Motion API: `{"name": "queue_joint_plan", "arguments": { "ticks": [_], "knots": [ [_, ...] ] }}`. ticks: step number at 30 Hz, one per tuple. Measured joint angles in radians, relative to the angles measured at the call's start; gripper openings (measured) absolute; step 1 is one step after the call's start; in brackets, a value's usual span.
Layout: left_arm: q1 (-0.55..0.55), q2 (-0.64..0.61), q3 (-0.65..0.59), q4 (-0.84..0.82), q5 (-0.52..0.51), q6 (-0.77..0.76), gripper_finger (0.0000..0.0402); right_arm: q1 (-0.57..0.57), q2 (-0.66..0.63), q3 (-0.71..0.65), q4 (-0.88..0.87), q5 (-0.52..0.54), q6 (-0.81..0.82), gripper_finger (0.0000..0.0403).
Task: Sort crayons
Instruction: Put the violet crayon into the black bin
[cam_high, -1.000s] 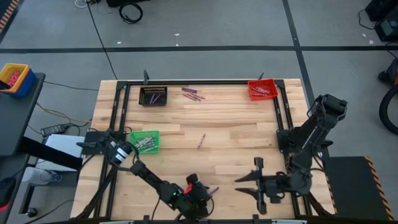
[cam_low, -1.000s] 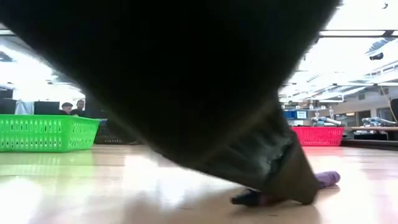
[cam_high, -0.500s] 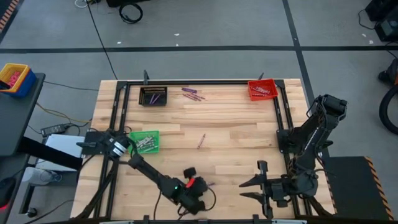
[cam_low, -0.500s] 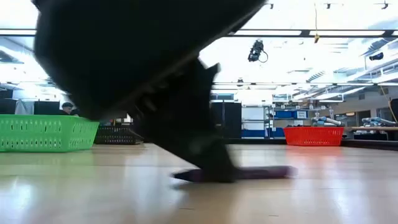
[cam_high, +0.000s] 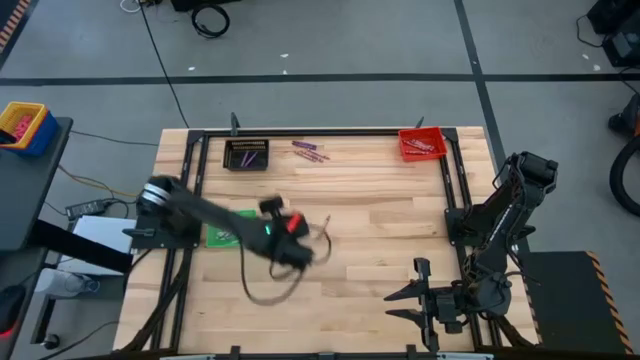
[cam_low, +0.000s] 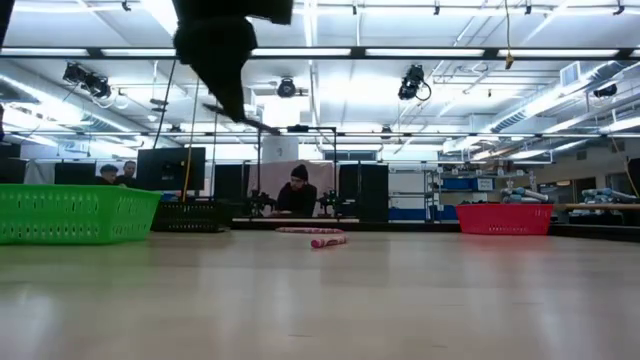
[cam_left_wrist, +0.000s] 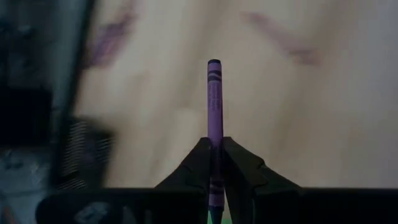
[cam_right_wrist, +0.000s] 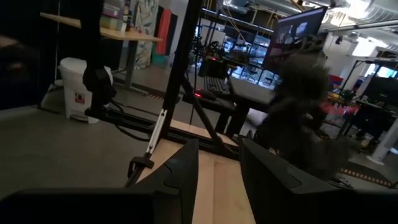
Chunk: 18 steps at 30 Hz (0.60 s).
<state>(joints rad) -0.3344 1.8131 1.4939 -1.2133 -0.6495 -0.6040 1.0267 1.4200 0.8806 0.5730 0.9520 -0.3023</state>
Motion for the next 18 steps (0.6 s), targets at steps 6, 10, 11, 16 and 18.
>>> {"name": "queue_joint_plan", "arguments": {
  "ticks": [6, 10, 11, 16, 18],
  "knots": [
    [0.208, -0.253, -0.175, 0.029, -0.022, 0.081, 0.0035, 0.0, 0.0, 0.0, -0.005, 0.0, -0.003, 0.0123],
    [0.368, -0.428, -0.395, 0.209, 0.04, 0.163, 0.0035, 0.0, 0.0, 0.0, -0.016, 0.001, -0.008, 0.0123],
    [0.411, -0.466, -0.45, 0.254, 0.068, 0.185, 0.0035, -0.001, 0.0, 0.0, -0.022, 0.007, -0.012, 0.0123],
    [0.651, -0.547, -0.64, 0.362, 0.161, 0.265, 0.0035, -0.028, 0.001, 0.001, -0.098, 0.064, -0.038, 0.0123],
    [0.751, -0.55, -0.68, 0.39, 0.167, 0.321, 0.0036, -0.052, 0.001, 0.0, -0.149, 0.082, -0.022, 0.0123]
  ]
}}
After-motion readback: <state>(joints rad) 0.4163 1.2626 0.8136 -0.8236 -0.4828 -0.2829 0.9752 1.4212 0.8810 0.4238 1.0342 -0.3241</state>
